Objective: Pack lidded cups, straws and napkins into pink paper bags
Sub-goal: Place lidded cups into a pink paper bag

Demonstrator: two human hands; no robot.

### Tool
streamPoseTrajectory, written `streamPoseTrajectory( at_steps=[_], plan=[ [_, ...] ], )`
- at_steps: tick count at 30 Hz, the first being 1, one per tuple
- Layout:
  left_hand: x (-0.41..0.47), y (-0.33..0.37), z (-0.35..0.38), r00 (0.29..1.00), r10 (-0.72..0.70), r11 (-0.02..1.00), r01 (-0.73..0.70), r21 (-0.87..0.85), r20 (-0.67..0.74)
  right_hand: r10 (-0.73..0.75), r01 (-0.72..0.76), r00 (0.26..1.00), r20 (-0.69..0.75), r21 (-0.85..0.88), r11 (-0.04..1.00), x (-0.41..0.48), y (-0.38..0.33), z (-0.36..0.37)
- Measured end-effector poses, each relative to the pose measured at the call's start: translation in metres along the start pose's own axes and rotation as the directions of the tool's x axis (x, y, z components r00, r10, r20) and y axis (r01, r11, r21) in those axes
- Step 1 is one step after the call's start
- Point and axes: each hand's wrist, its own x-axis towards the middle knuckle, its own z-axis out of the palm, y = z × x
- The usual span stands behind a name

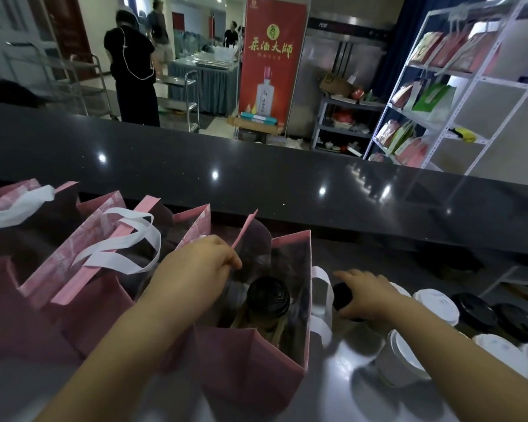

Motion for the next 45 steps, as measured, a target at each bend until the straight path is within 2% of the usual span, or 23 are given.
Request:
streamPoseTrajectory(
  at_steps=[4, 6, 9, 12, 15, 18, 21, 23, 27, 30, 33, 36, 41, 45],
  plan=[
    [-0.005, -0.002, 0.005, 0.998, 0.039, 0.989, -0.045, 0.139, 0.041, 0.009, -0.011, 1.0, -0.016, -0.103, 0.995, -0.002, 0.001, 0.01],
    [-0.007, -0.003, 0.006, 0.992, 0.075, 0.983, -0.09, 0.161, 0.098, 0.016, -0.018, 0.999, -0.039, -0.045, 0.999, -0.004, -0.002, 0.004],
    [-0.011, -0.004, 0.003, 0.983, 0.107, 0.976, -0.133, 0.172, 0.152, 0.012, 0.001, 0.996, -0.09, 0.139, 0.99, -0.013, -0.01, -0.015],
    [-0.016, -0.004, -0.001, 0.975, 0.124, 0.972, -0.157, 0.177, 0.185, -0.043, 0.096, 0.973, -0.229, 0.224, 0.97, -0.028, -0.023, -0.046],
    [-0.021, -0.007, -0.004, 0.969, 0.13, 0.963, -0.174, 0.206, 0.209, -0.095, 0.162, 0.896, -0.434, 0.122, 0.979, -0.045, -0.036, -0.084],
    [-0.025, -0.009, -0.007, 0.965, 0.139, 0.962, -0.184, 0.2, 0.222, -0.148, 0.233, 0.765, -0.626, 0.055, 0.971, -0.064, -0.049, -0.121],
    [-0.027, -0.011, -0.007, 0.962, 0.162, 0.962, -0.203, 0.181, 0.221, -0.223, 0.364, 0.665, -0.712, 0.048, 0.93, -0.083, -0.068, -0.146],
    [-0.028, -0.014, -0.006, 0.958, 0.176, 0.961, -0.217, 0.173, 0.227, -0.311, 0.443, 0.685, -0.659, 0.039, 0.895, -0.095, -0.085, -0.156],
    [-0.031, -0.019, -0.005, 0.943, 0.182, 0.963, -0.227, 0.142, 0.278, -0.476, 0.495, 0.816, -0.328, -0.028, 0.869, -0.099, -0.117, -0.145],
    [-0.034, -0.024, -0.004, 0.936, 0.196, 0.965, -0.238, 0.114, 0.292, -0.509, 0.489, 0.85, -0.134, -0.156, 0.858, -0.084, -0.141, -0.113],
    [-0.036, -0.028, -0.005, 0.928, 0.196, 0.968, -0.235, 0.089, 0.316, -0.504, 0.496, 0.864, -0.017, -0.147, 0.856, -0.066, -0.162, -0.08],
    [-0.036, -0.032, -0.003, 0.925, 0.199, 0.97, -0.233, 0.068, 0.324, -0.507, 0.508, 0.861, 0.044, -0.137, 0.851, -0.054, -0.175, -0.054],
    [-0.037, -0.039, 0.0, 0.926, 0.197, 0.974, -0.222, 0.042, 0.321, -0.5, 0.508, 0.861, 0.096, -0.237, 0.828, -0.044, -0.184, -0.029],
    [-0.037, -0.041, 0.002, 0.927, 0.204, 0.974, -0.223, 0.025, 0.315, -0.541, 0.534, 0.838, 0.073, -0.315, 0.785, -0.04, -0.185, -0.02]
  ],
)
